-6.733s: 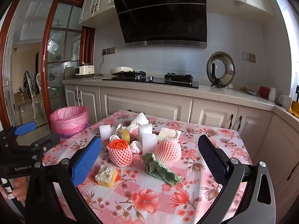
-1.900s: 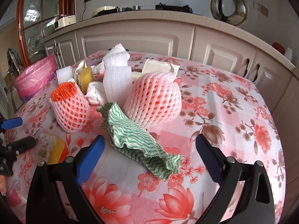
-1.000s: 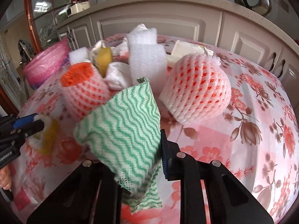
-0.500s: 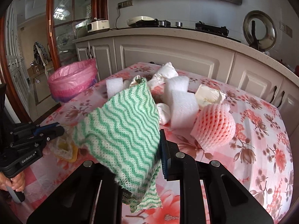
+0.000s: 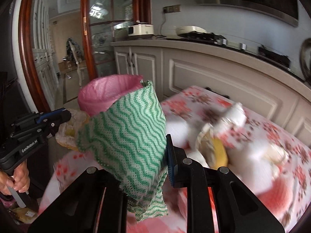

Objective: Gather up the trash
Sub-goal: 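Carry both items to the pink bin and open both tools to drop them, then grasp the pink foam net with the right tool while the left tool grasps the orange net, then carry both foam nets to the pink bin and open both tools, then grasp the white foam block with the right tool while the left tool grasps the white tissue ball, then carry the foam block and tissue ball to the bin and release both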

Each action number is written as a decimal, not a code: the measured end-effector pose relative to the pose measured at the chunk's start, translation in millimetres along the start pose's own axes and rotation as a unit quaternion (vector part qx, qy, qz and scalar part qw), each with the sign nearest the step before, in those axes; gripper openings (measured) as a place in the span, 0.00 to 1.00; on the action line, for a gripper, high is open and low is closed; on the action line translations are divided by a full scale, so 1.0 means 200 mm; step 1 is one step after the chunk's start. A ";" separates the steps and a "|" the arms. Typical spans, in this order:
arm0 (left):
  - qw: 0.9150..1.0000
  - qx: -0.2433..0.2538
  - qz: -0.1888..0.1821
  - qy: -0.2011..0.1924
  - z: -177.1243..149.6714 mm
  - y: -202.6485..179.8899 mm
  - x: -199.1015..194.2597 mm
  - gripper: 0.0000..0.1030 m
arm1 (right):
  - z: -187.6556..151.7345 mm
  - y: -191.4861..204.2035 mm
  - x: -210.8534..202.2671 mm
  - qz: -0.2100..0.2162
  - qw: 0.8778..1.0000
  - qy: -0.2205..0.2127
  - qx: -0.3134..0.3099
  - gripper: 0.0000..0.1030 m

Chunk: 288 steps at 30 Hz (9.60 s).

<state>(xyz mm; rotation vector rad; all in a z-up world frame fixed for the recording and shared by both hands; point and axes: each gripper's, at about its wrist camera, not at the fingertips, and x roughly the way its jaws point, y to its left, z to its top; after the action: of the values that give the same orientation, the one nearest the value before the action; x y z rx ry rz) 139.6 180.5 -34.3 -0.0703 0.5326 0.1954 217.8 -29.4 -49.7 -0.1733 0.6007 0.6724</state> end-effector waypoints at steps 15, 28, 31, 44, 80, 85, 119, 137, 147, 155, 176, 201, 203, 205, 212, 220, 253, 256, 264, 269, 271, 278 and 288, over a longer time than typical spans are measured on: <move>0.994 -0.067 0.076 -0.026 0.47 0.60 0.53 0.11 | 0.59 0.28 0.73 0.087 0.996 -0.006 -0.006 0.18; 0.990 -0.098 0.105 -0.013 0.37 0.79 0.75 0.47 | 0.66 0.28 1.11 0.097 0.995 -0.003 0.018 0.60; 0.988 -0.100 0.119 -0.020 0.35 0.80 0.72 0.55 | 0.66 0.26 1.14 0.100 0.995 -0.001 0.021 0.60; 0.980 -0.094 0.151 -0.087 0.27 0.47 0.33 0.93 | 0.52 0.15 0.59 0.062 0.996 -0.042 0.046 0.62; 1.000 0.011 -0.004 -0.022 -0.26 -0.70 0.11 0.95 | -0.66 -0.68 -0.39 -0.204 0.963 -0.018 0.178 0.76; 1.000 0.010 -0.025 -0.009 -0.27 -0.74 0.14 0.95 | -0.69 -0.82 -0.42 -0.240 0.951 -0.016 0.197 0.76; 0.987 0.091 -0.131 0.024 -0.36 -1.14 0.32 0.18 | -0.66 -0.85 -0.43 -0.217 0.959 -0.028 0.180 0.34; 0.992 0.059 -0.086 -0.064 -0.27 -0.84 0.00 0.17 | -0.51 -0.53 -0.46 -0.162 0.977 -0.058 0.126 0.34; 0.996 0.018 -0.030 -0.085 -0.22 -0.50 -0.10 0.17 | -0.38 -0.23 -0.36 -0.104 0.991 -0.057 0.061 0.34; 0.995 -0.011 0.014 -0.093 -0.20 -0.27 -0.14 0.17 | -0.24 -0.03 -0.23 -0.067 0.996 -0.062 0.008 0.34; 0.984 -0.040 0.132 -0.112 0.25 0.34 0.20 0.17 | 0.51 0.29 0.57 0.070 0.995 -0.058 -0.037 0.34; 0.982 -0.117 0.137 -0.053 0.25 0.75 0.69 0.65 | 0.56 0.24 0.88 0.110 0.993 -0.024 -0.023 0.60; 0.979 -0.120 0.146 -0.073 0.22 0.71 0.56 0.77 | 0.51 0.21 0.74 0.105 0.994 -0.036 -0.012 0.63; 0.979 -0.117 0.146 -0.084 0.19 0.64 0.45 0.82 | 0.44 0.17 0.60 0.093 0.994 -0.049 -0.004 0.68; 0.988 -0.103 0.084 -0.078 0.05 0.24 0.27 0.94 | 0.08 -0.02 0.24 0.028 0.999 -0.042 0.017 0.69; 0.998 -0.046 0.007 -0.047 -0.07 -0.30 0.29 0.94 | -0.30 -0.34 -0.07 -0.057 0.994 -0.033 0.084 0.69; 0.997 0.037 -0.060 0.021 -0.20 -0.96 0.60 0.88 | -0.55 -0.88 -0.06 -0.146 0.973 0.011 0.180 0.47; 0.997 0.033 -0.058 0.028 -0.19 -0.97 0.61 0.86 | -0.55 -0.87 -0.11 -0.147 0.973 -0.001 0.176 0.46; 0.994 0.044 -0.057 0.084 -0.19 -1.04 0.73 0.68 | -0.55 -0.88 -0.21 -0.150 0.970 -0.022 0.189 0.46; 0.990 0.049 -0.073 0.112 -0.21 -1.06 0.78 0.34 | -0.55 -0.86 -0.23 -0.150 0.972 -0.024 0.181 0.46; 0.990 0.043 -0.079 0.105 -0.22 -1.05 0.75 0.31 | -0.55 -0.86 -0.24 -0.149 0.972 -0.026 0.179 0.46; 0.993 0.028 -0.087 0.068 -0.23 -0.98 0.58 0.29 | -0.56 -0.81 -0.31 -0.151 0.973 -0.035 0.169 0.46; 0.993 0.058 -0.100 -0.005 -0.26 -0.96 0.24 0.30 | -0.56 -0.68 -0.46 -0.158 0.975 -0.051 0.147 0.46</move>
<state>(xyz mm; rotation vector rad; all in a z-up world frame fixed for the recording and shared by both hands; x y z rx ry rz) 194.6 -5.9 -100.0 -0.0087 0.5232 -0.0308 194.0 -220.9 -93.1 0.0432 0.5520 0.2773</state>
